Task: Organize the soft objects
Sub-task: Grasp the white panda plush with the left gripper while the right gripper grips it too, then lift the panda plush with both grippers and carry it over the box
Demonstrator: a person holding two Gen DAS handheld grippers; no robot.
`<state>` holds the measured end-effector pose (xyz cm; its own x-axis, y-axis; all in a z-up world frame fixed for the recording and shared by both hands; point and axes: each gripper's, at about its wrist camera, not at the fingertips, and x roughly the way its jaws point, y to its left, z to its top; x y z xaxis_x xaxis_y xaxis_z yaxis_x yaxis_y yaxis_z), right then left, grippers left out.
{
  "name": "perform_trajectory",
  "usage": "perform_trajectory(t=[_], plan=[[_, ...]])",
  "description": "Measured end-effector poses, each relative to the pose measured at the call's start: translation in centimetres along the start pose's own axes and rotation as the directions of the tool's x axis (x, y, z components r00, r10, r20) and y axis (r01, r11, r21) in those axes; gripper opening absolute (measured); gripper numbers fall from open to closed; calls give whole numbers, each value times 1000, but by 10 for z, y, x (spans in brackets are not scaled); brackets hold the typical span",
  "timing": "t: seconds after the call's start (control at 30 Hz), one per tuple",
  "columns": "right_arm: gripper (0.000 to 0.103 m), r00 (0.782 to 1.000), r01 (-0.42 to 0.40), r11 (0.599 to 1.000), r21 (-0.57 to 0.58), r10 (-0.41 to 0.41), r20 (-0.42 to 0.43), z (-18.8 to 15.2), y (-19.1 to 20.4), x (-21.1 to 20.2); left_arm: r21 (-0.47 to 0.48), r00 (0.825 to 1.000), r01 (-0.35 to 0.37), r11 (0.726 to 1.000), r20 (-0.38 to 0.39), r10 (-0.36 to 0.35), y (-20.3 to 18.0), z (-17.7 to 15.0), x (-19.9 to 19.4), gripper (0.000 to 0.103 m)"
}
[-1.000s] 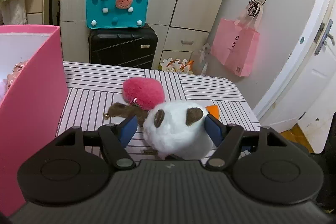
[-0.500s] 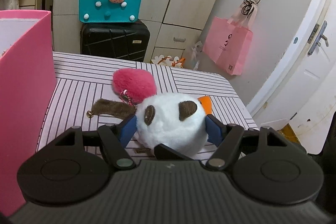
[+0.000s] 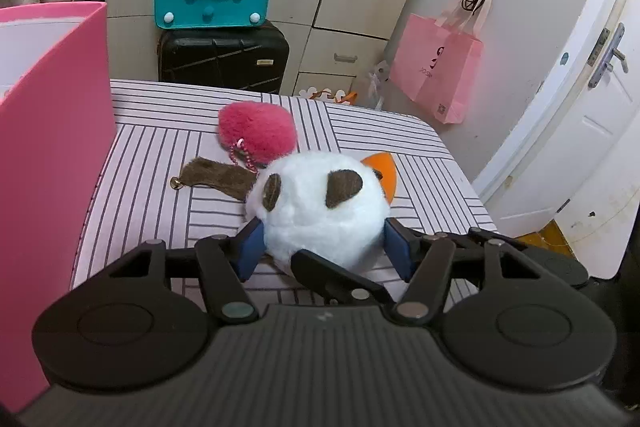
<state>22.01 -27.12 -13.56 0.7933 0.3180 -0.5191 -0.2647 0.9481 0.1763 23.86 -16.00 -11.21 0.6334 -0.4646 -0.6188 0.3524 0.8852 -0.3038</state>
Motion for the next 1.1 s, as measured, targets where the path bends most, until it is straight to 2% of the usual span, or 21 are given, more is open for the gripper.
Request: perform_trajectory(t=[0.5,0.77,0.9,1.1], plan=[[59,996,-87,995,43,87,-12,-7,11,-24,26,999,-9,1000,-39,10,-1,-11,-42,61],[58,984,-152,982,110,161,-75,-15,18,-45,128,998,10,992,-59,-3,-10,-24,-71,61],[55,984,-142,983,117,154,-95,-22,27,-59,153,996,32,988,-82,-19,-12,-28,-83,61],[55,991,-94,995,30,97,-88,-30,45,-78,168,993,59,984,-110,-41,-15,-38,-96,59]])
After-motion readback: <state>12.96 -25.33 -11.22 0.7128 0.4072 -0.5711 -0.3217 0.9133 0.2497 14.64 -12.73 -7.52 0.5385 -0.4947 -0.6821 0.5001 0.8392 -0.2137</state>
